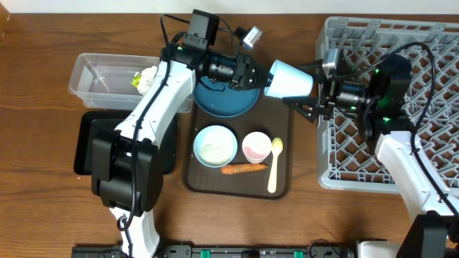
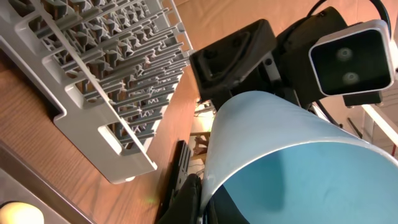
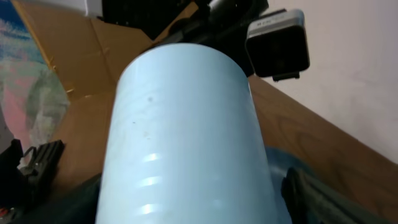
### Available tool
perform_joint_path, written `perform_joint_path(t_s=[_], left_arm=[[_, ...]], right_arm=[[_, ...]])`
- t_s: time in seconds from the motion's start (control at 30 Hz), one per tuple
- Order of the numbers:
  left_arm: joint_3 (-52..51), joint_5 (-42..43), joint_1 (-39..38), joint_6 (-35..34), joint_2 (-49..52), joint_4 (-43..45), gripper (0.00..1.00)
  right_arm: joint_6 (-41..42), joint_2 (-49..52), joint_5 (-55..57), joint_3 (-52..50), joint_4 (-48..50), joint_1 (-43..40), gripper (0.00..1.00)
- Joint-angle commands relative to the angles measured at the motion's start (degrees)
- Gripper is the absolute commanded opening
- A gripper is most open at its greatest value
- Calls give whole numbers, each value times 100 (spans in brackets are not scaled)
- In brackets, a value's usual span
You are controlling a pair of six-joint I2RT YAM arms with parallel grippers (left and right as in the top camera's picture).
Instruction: Sort waste into correct bins and load items into the dishwasher rack
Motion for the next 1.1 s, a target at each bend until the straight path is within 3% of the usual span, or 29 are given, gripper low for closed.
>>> perform_joint_path(t_s=[0.0,0.37,0.53,0.7,0.8,0.9,1.07], left_arm=[[98,138,9,15,-70,28,6],[98,136,9,15,-70,28,6],[98,68,9,15,-70,28,6],[98,-507,9,13,-70,11,10],[98,-1419,9,15,-70,-184,12],[98,-2894,11,33,-70,-643,14],[98,-5230,74,120,-118,-1475,14]], right_arm=[[-63,39,4,92,96,59,80],[-66,39,-146,92,138,59,69],[-57,39,-146,92,133,59,54],[162,39,-144,92,105,59,50],[177,39,-140,92,-17,59,47],[420,39,122,92,-173,55,42],[1019,39,1300,92,-590,-9,23]])
